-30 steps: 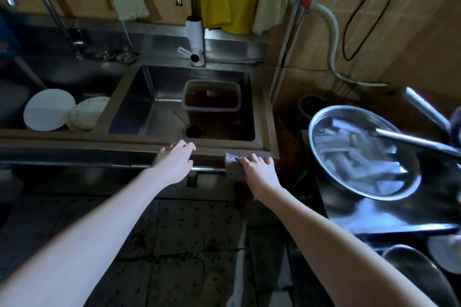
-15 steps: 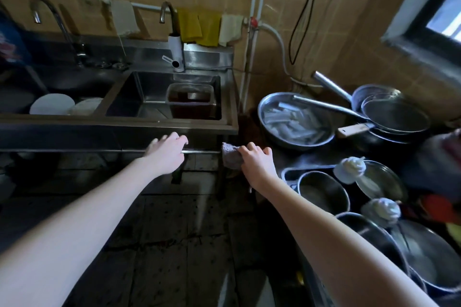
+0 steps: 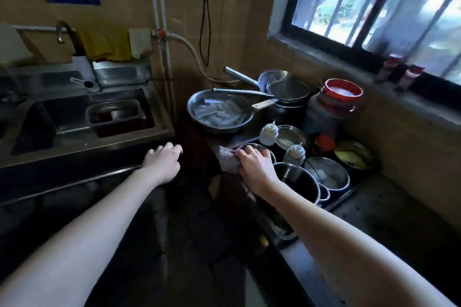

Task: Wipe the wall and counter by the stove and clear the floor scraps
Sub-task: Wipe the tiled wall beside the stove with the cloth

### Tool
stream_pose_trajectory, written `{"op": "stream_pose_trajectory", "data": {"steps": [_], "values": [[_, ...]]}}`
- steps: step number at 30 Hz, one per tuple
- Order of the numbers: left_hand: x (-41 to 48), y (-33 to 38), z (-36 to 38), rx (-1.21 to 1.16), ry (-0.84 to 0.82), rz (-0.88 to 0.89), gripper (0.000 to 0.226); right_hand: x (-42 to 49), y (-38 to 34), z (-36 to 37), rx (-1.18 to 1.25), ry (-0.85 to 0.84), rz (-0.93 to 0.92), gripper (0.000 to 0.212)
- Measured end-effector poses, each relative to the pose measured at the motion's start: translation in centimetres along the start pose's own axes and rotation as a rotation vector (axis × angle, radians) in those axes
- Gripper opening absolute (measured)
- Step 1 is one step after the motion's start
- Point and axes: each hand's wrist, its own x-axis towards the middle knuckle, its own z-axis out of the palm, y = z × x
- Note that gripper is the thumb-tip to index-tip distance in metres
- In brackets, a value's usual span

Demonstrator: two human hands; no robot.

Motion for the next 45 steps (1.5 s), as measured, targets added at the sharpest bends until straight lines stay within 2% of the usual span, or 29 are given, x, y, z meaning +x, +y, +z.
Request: {"op": "stream_pose_trajectory", "data": {"steps": [7, 16, 21, 24, 27, 33, 36, 39, 45], "values": [[-1.9, 9.8, 0.2, 0.001, -0.004, 0.171, 0.037, -10.0, 6.9, -4.1, -0.034, 0.029, 0.178, 0.031], [-6.6, 28.5, 1.5, 0.004, 0.006, 0.39, 0.038, -26.6, 18.2, -8.9, -0.116, -0.015, 0.399, 0.04], [-9.4, 38.0, 1.7, 0.078, 0.025, 0.576, 0.036, -34.8, 22.2, -11.8, -0.123, 0.016, 0.607, 0.037], [-10.1, 41.0, 1.7, 0.08, 0.03, 0.646, 0.036, -37.5, 23.1, -13.0, -0.127, 0.04, 0.655, 0.033], [-10.3, 45.3, 1.1, 0.061, 0.046, 0.778, 0.035, -40.6, 24.5, -14.8, -0.142, 0.088, 0.778, 0.027], [-9.9, 50.7, -0.3, 0.078, 0.105, 0.908, 0.033, -45.5, 26.1, -17.4, -0.106, 0.092, 1.034, 0.034], [-10.3, 52.3, -0.5, 0.048, 0.098, 0.957, 0.03, -46.9, 26.5, -18.2, -0.104, 0.08, 1.097, 0.036], [-10.9, 54.0, -0.2, 0.032, 0.111, 0.996, 0.031, -47.8, 27.0, -18.5, -0.085, 0.138, 1.149, 0.034], [-13.0, 57.3, -0.1, -0.049, 0.086, 0.999, 0.034, -48.7, 29.1, -18.1, -0.026, 0.187, 1.153, 0.031]]}}
